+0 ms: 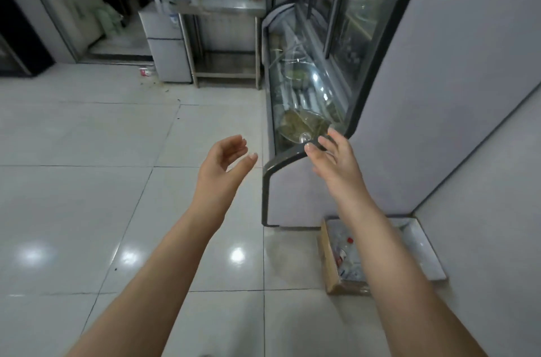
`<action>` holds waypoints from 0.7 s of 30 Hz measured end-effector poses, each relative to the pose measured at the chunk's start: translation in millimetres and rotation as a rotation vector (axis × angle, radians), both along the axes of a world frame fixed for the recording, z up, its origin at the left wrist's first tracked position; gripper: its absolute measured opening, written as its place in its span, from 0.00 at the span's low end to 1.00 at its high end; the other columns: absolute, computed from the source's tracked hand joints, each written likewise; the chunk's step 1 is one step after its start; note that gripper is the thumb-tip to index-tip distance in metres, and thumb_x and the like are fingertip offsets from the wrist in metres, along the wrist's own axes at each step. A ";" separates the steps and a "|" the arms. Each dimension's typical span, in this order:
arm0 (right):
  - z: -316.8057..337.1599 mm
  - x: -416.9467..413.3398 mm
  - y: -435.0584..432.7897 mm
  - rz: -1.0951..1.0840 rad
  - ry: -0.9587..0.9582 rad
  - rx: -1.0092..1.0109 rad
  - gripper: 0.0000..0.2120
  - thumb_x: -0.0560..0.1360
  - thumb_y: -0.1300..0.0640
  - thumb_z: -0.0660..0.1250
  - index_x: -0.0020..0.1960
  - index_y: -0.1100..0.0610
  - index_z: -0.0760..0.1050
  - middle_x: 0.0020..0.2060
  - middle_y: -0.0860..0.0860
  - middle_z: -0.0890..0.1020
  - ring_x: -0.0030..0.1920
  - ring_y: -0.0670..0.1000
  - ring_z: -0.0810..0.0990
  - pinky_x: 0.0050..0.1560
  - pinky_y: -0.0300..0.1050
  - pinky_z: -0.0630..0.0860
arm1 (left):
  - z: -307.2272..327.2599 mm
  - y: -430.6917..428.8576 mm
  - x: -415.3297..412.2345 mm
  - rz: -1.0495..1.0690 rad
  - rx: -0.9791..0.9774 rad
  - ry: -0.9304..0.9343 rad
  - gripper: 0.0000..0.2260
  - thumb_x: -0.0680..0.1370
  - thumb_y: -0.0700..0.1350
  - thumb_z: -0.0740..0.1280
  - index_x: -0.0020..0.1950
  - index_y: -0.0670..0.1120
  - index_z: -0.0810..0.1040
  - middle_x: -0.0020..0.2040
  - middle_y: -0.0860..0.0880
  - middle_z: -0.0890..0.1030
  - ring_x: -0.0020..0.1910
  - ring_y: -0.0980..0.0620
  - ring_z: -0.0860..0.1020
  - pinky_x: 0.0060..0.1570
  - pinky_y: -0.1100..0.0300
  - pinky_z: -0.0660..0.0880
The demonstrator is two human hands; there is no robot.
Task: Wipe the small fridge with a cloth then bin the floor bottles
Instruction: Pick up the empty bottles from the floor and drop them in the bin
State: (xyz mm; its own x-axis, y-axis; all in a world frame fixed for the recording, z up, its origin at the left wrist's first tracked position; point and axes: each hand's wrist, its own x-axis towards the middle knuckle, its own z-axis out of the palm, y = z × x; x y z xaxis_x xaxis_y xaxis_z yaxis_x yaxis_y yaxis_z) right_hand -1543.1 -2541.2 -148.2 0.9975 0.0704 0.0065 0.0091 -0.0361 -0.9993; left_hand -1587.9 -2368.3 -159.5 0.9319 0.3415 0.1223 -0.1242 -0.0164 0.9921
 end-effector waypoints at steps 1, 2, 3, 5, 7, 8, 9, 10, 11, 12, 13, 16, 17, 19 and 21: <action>3.8 -3.3 19.1 0.032 -0.002 -0.002 0.32 0.74 0.53 0.68 0.73 0.52 0.57 0.70 0.51 0.67 0.64 0.45 0.70 0.66 0.49 0.69 | 2.7 17.0 -6.9 0.022 -0.008 -0.005 0.15 0.75 0.41 0.68 0.60 0.47 0.73 0.56 0.54 0.78 0.57 0.59 0.77 0.57 0.64 0.73; 7.2 -6.8 39.2 0.060 -0.002 -0.002 0.32 0.74 0.53 0.67 0.74 0.52 0.57 0.70 0.51 0.66 0.65 0.45 0.69 0.65 0.47 0.70 | 5.5 35.3 -13.3 0.045 -0.015 -0.010 0.15 0.75 0.41 0.68 0.60 0.47 0.73 0.56 0.54 0.78 0.57 0.59 0.77 0.56 0.64 0.73; 9.9 -10.1 60.4 0.082 -0.003 0.002 0.32 0.74 0.53 0.67 0.73 0.52 0.57 0.70 0.51 0.66 0.65 0.45 0.69 0.65 0.47 0.70 | 8.1 54.8 -19.1 0.067 -0.016 -0.017 0.15 0.75 0.41 0.68 0.60 0.47 0.73 0.56 0.55 0.78 0.57 0.59 0.77 0.56 0.64 0.73; 13.1 -16.5 106.0 0.115 -0.013 0.019 0.31 0.74 0.52 0.67 0.73 0.52 0.57 0.70 0.51 0.67 0.64 0.45 0.70 0.67 0.50 0.68 | 11.9 98.8 -30.2 0.109 -0.011 -0.033 0.14 0.75 0.41 0.68 0.60 0.48 0.73 0.56 0.55 0.78 0.57 0.60 0.77 0.56 0.63 0.72; 14.5 -23.1 152.5 0.125 0.002 0.041 0.30 0.74 0.50 0.67 0.73 0.51 0.58 0.68 0.49 0.68 0.64 0.44 0.70 0.68 0.52 0.68 | 15.3 145.5 -42.6 0.147 -0.011 -0.032 0.14 0.75 0.41 0.68 0.60 0.48 0.73 0.57 0.55 0.78 0.58 0.60 0.77 0.56 0.63 0.72; 14.5 -25.5 176.8 0.130 0.011 0.051 0.30 0.74 0.50 0.66 0.72 0.50 0.59 0.68 0.48 0.69 0.64 0.44 0.71 0.68 0.52 0.68 | 16.3 170.6 -48.6 0.161 -0.010 -0.031 0.14 0.75 0.41 0.68 0.60 0.49 0.74 0.57 0.55 0.78 0.58 0.60 0.77 0.57 0.63 0.72; 14.1 -27.2 201.0 0.137 0.018 0.059 0.29 0.75 0.49 0.66 0.72 0.50 0.59 0.68 0.48 0.69 0.63 0.44 0.71 0.68 0.53 0.68 | 16.3 195.6 -53.9 0.170 -0.007 -0.031 0.13 0.75 0.41 0.68 0.59 0.50 0.74 0.56 0.55 0.78 0.58 0.60 0.77 0.57 0.62 0.72; 13.1 -29.5 225.7 0.148 0.032 0.068 0.29 0.75 0.49 0.66 0.72 0.50 0.59 0.68 0.48 0.69 0.63 0.44 0.71 0.68 0.54 0.67 | 15.5 220.3 -59.9 0.177 -0.007 -0.022 0.13 0.75 0.41 0.68 0.58 0.50 0.74 0.56 0.55 0.79 0.58 0.60 0.77 0.58 0.61 0.72; 12.7 -32.3 250.2 0.159 0.050 0.075 0.30 0.75 0.49 0.66 0.72 0.50 0.59 0.68 0.48 0.68 0.63 0.44 0.71 0.68 0.54 0.67 | 15.9 244.0 -65.8 0.191 -0.007 -0.012 0.13 0.75 0.41 0.68 0.58 0.51 0.74 0.56 0.55 0.79 0.58 0.60 0.77 0.59 0.60 0.72; 12.4 -34.2 273.7 0.171 0.060 0.079 0.30 0.74 0.49 0.67 0.72 0.51 0.59 0.68 0.48 0.68 0.63 0.44 0.71 0.68 0.54 0.67 | 17.3 266.3 -70.3 0.208 -0.004 -0.010 0.13 0.75 0.41 0.68 0.58 0.51 0.74 0.56 0.55 0.79 0.58 0.59 0.77 0.60 0.59 0.72; 12.4 -35.9 295.2 0.188 0.063 0.076 0.30 0.74 0.49 0.67 0.72 0.50 0.59 0.68 0.48 0.68 0.63 0.44 0.72 0.68 0.54 0.67 | 18.8 286.5 -73.6 0.227 -0.004 -0.013 0.13 0.75 0.41 0.68 0.58 0.50 0.74 0.56 0.55 0.79 0.58 0.59 0.77 0.60 0.59 0.72; 15.0 -37.5 354.3 0.234 0.065 0.047 0.31 0.73 0.49 0.68 0.72 0.50 0.59 0.68 0.48 0.68 0.63 0.45 0.72 0.68 0.54 0.67 | 26.0 339.0 -79.1 0.276 -0.022 -0.032 0.14 0.75 0.40 0.68 0.60 0.48 0.74 0.56 0.55 0.79 0.58 0.57 0.77 0.58 0.60 0.72; 16.9 -35.9 371.8 0.248 0.059 0.042 0.31 0.73 0.49 0.68 0.72 0.50 0.59 0.67 0.48 0.68 0.63 0.44 0.72 0.68 0.53 0.67 | 28.3 354.2 -79.3 0.290 -0.029 -0.042 0.14 0.75 0.40 0.68 0.60 0.47 0.74 0.56 0.55 0.79 0.58 0.57 0.77 0.57 0.61 0.72; 21.6 -28.6 404.2 0.278 0.047 0.032 0.31 0.73 0.50 0.68 0.72 0.50 0.59 0.67 0.47 0.68 0.63 0.45 0.71 0.68 0.53 0.67 | 31.4 382.2 -76.0 0.316 -0.044 -0.061 0.14 0.75 0.40 0.67 0.60 0.48 0.74 0.56 0.55 0.78 0.58 0.59 0.77 0.56 0.63 0.72; 24.6 -18.0 434.1 0.311 0.040 0.020 0.31 0.73 0.50 0.68 0.72 0.49 0.59 0.67 0.47 0.68 0.64 0.45 0.70 0.68 0.53 0.68 | 33.9 408.5 -68.5 0.340 -0.060 -0.078 0.13 0.76 0.40 0.67 0.59 0.49 0.74 0.55 0.55 0.78 0.57 0.60 0.77 0.56 0.63 0.72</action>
